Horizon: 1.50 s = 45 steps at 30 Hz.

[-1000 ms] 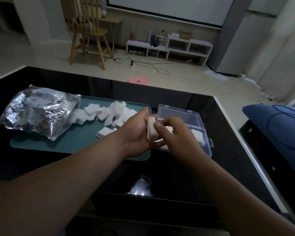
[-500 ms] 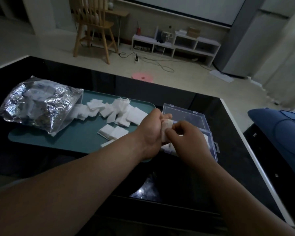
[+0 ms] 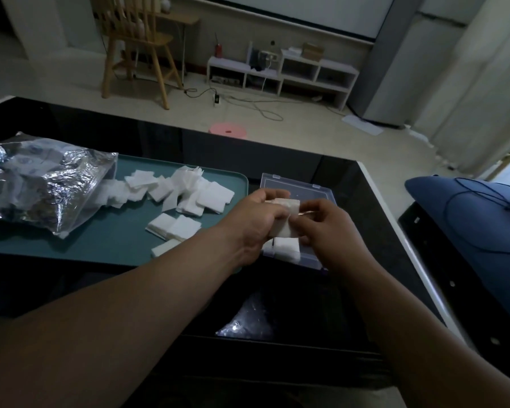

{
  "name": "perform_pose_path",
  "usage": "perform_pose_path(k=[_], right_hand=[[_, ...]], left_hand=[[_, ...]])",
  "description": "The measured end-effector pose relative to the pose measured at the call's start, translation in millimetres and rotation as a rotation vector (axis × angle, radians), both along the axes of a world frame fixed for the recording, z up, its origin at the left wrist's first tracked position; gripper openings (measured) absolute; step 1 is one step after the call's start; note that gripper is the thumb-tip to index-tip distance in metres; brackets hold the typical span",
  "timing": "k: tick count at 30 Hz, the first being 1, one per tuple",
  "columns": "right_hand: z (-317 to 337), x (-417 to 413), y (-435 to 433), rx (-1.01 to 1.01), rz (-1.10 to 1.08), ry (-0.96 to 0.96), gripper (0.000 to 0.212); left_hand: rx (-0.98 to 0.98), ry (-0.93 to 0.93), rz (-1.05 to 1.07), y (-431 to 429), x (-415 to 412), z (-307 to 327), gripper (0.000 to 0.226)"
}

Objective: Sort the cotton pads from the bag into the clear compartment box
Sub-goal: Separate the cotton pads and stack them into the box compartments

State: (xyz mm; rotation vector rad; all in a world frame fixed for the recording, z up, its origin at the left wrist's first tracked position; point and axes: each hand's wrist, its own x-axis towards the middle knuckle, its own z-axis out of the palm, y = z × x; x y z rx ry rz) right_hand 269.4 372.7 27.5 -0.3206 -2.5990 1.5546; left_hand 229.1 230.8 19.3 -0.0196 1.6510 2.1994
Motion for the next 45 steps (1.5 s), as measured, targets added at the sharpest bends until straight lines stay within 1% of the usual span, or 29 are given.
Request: perform_pose_path(k=[1,3,5,7,9,10,12,16,19,23,25,27,28,31,35,38,41,43,45], right_hand=[[1.4,0.1,6.4,-0.049,-0.033,-0.007,0.018],[4.1,-2.3,21.0,-0.101,-0.118,-0.005,0.020],[-0.1,-4.2,42.0,-0.048,-0.211,-0.013,0.018],[-8.2,-4.6,58.6,0.001,-0.242,-0.087,0.016],[-16.5,-4.7,66.1,0.063,-0.219,-0.160,0.013],[-19.8,-4.8,66.9,0.109,-0.210,-0.167,0.011],[-24.7,-6.4,64.5,0.199,-0.205,-0.143,0.011],[-33.8,-11.5,56.7,0.397,-0.159,-0.147,0.010],[-34.9,-17.2,54.0,0.435,-0.098,-0.207,0.010],[-33.2,-20.6,53.4,0.496,-0.083,-0.257,0.007],[-34.4,-19.0,50.8,0.637,-0.058,-0.275,0.001],[-36.4,-16.1,47.2,0.791,-0.033,-0.279,0.004],[-37.7,-15.3,46.3,0.829,-0.029,-0.269,0.003],[-38.1,-13.8,45.8,0.816,-0.023,-0.226,0.003],[-33.9,-13.4,45.1,0.820,0.012,-0.253,0.013],[-33.9,-15.6,43.3,0.798,-0.030,-0.174,0.017],[-30.8,-20.2,34.9,0.689,-0.055,-0.028,0.019],[-25.5,-24.1,22.0,0.623,-0.031,0.040,0.020],[-19.8,-28.0,2.8,0.589,0.026,0.077,0.020]], left_hand=[[-0.035,0.043,-0.003,5.3,-0.8,-1.7,0.032],[-0.241,0.223,0.003,10.0,-6.0,-6.0,0.033],[-0.498,0.456,-0.057,12.3,-9.1,-10.2,0.031],[-0.764,0.630,-0.224,14.6,-10.1,-17.6,0.031],[-1.022,0.727,-0.375,17.3,-7.1,-27.9,0.033],[-1.127,0.773,-0.414,18.2,-5.5,-33.5,0.033],[-1.242,0.848,-0.433,19.1,-2.6,-41.5,0.032],[-1.246,0.861,-0.438,19.2,-4.1,-43.1,0.027],[-1.253,0.856,-0.443,17.9,-5.3,-43.2,0.023],[-1.258,0.859,-0.436,19.2,-6.2,-45.6,0.025],[-1.241,0.859,-0.419,19.4,-7.7,-48.8,0.027],[-1.219,0.882,-0.392,19.7,-8.4,-52.4,0.032],[-1.220,0.909,-0.386,19.8,-8.3,-53.9,0.034],[-1.283,1.012,-0.430,18.8,-6.3,-53.7,0.037],[-1.408,1.079,-0.513,16.4,-5.4,-52.0,0.037],[-1.339,1.058,-0.454,12.2,-6.8,-46.8,0.038],[-1.216,1.031,-0.356,-2.5,-9.9,-32.4,0.041],[-1.191,1.008,-0.287,-21.4,-13.6,-20.2,0.044],[-1.191,0.982,-0.209,-47.3,-18.0,-10.8,0.039]])
